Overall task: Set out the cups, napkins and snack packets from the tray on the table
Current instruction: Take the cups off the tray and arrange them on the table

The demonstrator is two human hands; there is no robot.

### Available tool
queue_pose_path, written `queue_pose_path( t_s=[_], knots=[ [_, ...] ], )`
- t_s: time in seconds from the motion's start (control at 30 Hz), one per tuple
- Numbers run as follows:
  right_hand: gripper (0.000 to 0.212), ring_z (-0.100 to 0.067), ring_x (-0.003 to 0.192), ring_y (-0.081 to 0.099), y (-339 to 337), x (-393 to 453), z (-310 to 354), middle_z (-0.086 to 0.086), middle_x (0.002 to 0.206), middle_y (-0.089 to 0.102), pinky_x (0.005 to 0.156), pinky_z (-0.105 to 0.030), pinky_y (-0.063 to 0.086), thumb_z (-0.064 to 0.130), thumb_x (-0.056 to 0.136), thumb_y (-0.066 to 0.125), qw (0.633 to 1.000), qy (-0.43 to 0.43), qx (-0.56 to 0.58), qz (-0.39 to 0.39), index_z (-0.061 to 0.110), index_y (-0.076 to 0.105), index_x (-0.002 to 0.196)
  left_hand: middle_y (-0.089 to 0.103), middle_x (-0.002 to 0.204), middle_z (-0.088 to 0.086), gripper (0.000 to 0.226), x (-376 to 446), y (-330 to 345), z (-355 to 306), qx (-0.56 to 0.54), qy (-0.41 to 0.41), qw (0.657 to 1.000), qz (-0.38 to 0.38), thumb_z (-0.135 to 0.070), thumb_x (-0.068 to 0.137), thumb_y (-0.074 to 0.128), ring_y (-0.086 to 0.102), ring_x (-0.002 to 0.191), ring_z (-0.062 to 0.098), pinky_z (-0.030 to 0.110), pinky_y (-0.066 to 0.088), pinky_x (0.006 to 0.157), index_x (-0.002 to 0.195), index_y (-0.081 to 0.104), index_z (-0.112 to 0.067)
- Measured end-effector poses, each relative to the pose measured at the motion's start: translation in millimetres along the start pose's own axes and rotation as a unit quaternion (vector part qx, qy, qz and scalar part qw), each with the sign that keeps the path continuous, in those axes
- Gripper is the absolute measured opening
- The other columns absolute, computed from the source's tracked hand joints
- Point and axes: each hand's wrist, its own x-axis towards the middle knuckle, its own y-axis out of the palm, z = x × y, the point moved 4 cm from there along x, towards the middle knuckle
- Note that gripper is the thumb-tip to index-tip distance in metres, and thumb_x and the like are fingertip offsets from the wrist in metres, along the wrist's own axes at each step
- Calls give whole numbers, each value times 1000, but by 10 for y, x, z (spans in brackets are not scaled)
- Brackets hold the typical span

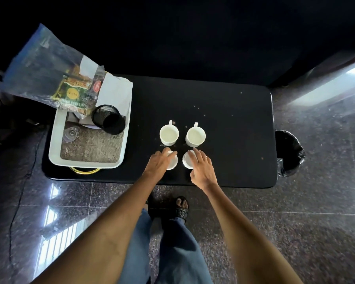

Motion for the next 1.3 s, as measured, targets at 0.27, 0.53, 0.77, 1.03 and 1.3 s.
queue_pose_path(
  t_s=[0.27, 0.53, 0.77, 1.03, 1.3],
  knots=[
    [69, -31, 111, 51, -78, 139, -119, -15, 124, 44, 89, -38, 48, 19, 74, 71, 997, 63, 31, 38, 16, 39, 135, 47, 131, 16, 68, -47, 51, -253, -205, -217, 954, -5, -27, 80, 73, 56, 118, 31, 38, 50, 93, 132, 38, -1],
    [69, -31, 108, 56, 44, 19, -66, -15, 118, 53, 80, -38, 51, 44, 72, 73, 968, 223, 113, 6, 5, 44, 121, 26, 150, 20, 94, -64, 42, -307, -190, -205, 960, -3, -26, 79, 74, 40, 132, 33, 38, 45, 102, 148, 14, -2],
    [65, -31, 119, 42, 71, -54, -33, -16, 128, 40, 78, -39, 55, 14, 78, 69, 995, 86, 55, 10, 12, 36, 135, 33, 145, 8, 74, -64, 4, -250, -145, -95, 985, -19, 1, 83, 64, 36, 130, 27, 38, 47, 101, 145, 28, -14],
    [65, -27, 118, 43, 40, 25, -37, -13, 124, 42, 78, -36, 54, 18, 75, 72, 989, 130, 77, 11, 12, 39, 131, 35, 142, 11, 72, -71, -18, -166, -145, -138, 979, -22, 1, 80, 67, 39, 127, 30, 39, 50, 98, 141, 33, -13],
    [66, -27, 118, 42, 86, -104, -35, -12, 127, 41, 79, -35, 53, 17, 74, 72, 989, 127, 69, 26, 13, 39, 131, 36, 141, 11, 73, -165, 61, -83, -161, -154, 975, -12, -1, 78, 70, 40, 126, 30, 37, 49, 96, 140, 34, -14]
  ],
)
